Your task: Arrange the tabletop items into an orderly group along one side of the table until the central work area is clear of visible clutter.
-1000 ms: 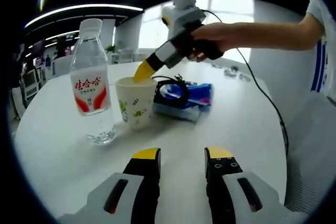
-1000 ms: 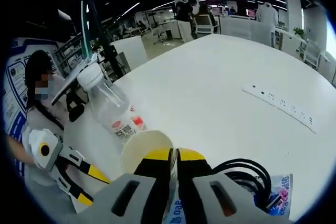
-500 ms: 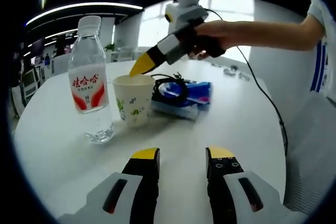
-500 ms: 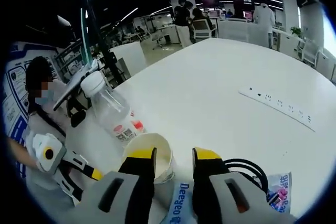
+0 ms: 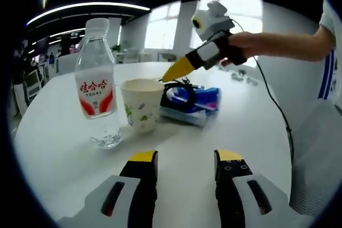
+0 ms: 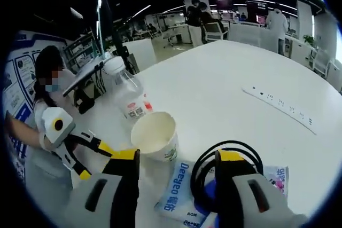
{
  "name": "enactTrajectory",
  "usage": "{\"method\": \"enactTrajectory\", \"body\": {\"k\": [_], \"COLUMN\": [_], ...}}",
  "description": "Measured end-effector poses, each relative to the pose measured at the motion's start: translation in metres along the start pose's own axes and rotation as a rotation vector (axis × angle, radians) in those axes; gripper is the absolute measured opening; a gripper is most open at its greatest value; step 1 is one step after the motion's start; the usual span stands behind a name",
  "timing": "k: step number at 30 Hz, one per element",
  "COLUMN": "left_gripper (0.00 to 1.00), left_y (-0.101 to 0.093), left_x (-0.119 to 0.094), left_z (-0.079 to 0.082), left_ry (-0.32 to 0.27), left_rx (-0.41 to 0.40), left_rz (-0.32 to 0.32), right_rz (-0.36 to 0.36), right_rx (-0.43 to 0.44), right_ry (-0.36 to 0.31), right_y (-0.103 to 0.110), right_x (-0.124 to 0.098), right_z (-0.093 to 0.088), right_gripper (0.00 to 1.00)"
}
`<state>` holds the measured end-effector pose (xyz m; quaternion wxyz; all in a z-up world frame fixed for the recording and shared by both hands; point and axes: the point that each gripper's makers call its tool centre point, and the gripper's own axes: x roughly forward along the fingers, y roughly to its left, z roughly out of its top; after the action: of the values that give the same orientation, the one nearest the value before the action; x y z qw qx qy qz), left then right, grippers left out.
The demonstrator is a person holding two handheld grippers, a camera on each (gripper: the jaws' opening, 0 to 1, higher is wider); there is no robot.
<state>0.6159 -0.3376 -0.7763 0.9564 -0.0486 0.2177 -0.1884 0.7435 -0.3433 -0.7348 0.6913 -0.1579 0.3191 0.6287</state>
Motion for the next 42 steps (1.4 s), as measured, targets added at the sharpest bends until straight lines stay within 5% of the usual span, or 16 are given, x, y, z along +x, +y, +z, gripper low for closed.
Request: {"method": "enactTrajectory", "body": {"k": [27, 32, 42], "left_gripper": [0.41, 0.38, 0.38], "left_y": [-0.026, -0.030, -0.046], "left_x": [0.022, 0.031, 0.047], "left_z": [0.024, 0.034, 0.057], "left_ry": [0.010, -0.005, -0.017], "left_rx": [-0.007, -0.045, 0.004], "left_rz": [-0.041, -0.037, -0.041], "right_rz": [-0.069, -0.129, -0.215], "right_rx": [0.107, 0.154, 0.205], "right_ry": [-0.021, -0.056, -0.072], "right_y": [-0.013, -0.026, -0.049], "right_x": [-0.048, -0.060, -0.070], "right_z": [-0.041, -0.044, -0.057], "right_gripper": [0.54, 0.52, 0.47]}}
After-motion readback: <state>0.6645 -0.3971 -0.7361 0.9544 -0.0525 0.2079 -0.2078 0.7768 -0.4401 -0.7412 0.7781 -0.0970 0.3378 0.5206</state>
